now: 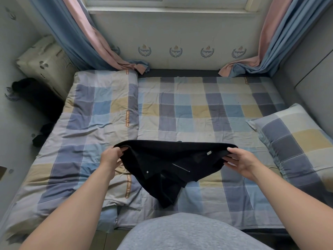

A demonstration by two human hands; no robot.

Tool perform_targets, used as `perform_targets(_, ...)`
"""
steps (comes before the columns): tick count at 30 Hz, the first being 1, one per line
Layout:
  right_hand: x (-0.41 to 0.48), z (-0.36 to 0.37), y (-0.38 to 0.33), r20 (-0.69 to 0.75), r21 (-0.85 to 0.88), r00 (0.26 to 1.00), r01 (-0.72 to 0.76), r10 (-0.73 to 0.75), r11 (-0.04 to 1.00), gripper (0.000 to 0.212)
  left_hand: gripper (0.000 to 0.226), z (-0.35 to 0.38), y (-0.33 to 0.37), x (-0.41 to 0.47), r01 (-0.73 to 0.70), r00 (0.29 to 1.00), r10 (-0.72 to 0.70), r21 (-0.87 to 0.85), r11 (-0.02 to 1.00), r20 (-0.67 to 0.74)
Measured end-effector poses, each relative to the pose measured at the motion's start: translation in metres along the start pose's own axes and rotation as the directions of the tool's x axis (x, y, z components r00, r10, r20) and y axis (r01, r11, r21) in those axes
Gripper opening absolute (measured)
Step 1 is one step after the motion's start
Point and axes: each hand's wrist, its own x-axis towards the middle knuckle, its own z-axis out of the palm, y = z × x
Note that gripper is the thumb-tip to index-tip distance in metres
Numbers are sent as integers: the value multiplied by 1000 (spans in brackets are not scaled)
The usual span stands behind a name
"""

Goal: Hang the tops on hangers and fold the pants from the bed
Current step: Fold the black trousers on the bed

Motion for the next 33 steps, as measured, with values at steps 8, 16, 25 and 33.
perform_targets(8,-4,16,-25,-165,-645,854,284,-493,709,13,19,7,16,-12,-299,843,483,539,788,-238)
perform_targets(16,-38,67,-173,-28,-703,445,628,-895,334,20,13,39,181,-29,-648,650,707,284,707,-278)
perform_targets(25,-136,108,-369,-93,-606,202,765,-975,216,33,38,45,389,-105,-830,414,833,224,511,-367)
perform_targets(33,-227,129,-470,-163,-475,331,799,-929,368,20,36,29,503,-158,-785,401,841,337,520,-362)
